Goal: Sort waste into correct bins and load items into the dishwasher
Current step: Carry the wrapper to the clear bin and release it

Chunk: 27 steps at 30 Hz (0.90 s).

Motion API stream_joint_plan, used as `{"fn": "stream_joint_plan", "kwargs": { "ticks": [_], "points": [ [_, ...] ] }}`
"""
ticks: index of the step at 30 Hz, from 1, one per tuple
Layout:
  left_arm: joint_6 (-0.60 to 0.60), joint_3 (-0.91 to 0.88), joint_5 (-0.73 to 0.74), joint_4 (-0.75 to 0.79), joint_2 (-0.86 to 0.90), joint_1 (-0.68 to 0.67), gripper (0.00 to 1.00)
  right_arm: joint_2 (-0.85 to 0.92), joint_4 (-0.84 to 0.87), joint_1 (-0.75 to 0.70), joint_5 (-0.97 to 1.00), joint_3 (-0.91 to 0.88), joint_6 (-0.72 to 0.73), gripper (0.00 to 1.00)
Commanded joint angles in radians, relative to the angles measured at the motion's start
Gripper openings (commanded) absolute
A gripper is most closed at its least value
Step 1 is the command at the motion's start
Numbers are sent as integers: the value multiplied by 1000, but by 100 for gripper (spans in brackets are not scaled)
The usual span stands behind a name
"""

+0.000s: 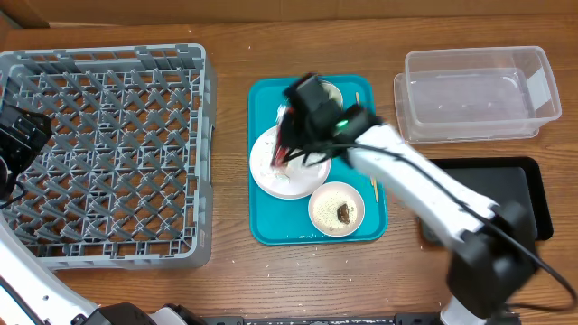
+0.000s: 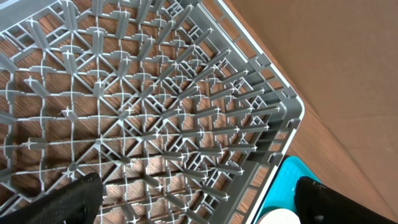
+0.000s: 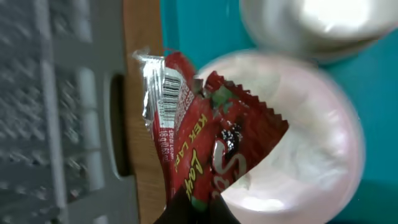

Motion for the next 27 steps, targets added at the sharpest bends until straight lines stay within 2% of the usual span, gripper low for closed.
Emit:
{"fn": "stream_joint_plan", "kwargs": {
  "ticks": [1,8,12,13,14,15,16,17,18,21,25,27],
  "points": [
    [-13,21,-5,0,-8,-2,100,-153,-36,-163,130,87,-29,4],
    [-13,21,-5,0,-8,-2,100,-166,-58,-514,127,77,74,4],
    [-13,21,-5,0,-8,-2,100,-104,-40,-628,125,76,129,4],
    [-13,21,-5,0,-8,-2,100,-84,-26,-647,125,76,128,7],
    [-13,21,-5,0,-8,-2,100,-63,-7,-665,122,76,125,14],
    [-13,21,-5,0,-8,-2,100,-46,8,-677,121,76,114,31],
    [-13,21,-5,0,-8,-2,100,-31,19,-687,117,76,101,54],
    [-13,21,-5,0,-8,-2,100,-15,33,-697,95,76,59,94],
    [-13,21,-5,0,-8,-2,100,-10,38,-702,65,76,22,100],
    [-13,21,-5,0,-8,-2,100,-14,41,-702,-63,76,-59,100],
    [-13,21,-5,0,-8,-2,100,-29,47,-657,-416,76,-207,99],
    [-13,21,-5,0,-8,-2,100,-29,24,-603,-499,76,-261,98]
  ]
}}
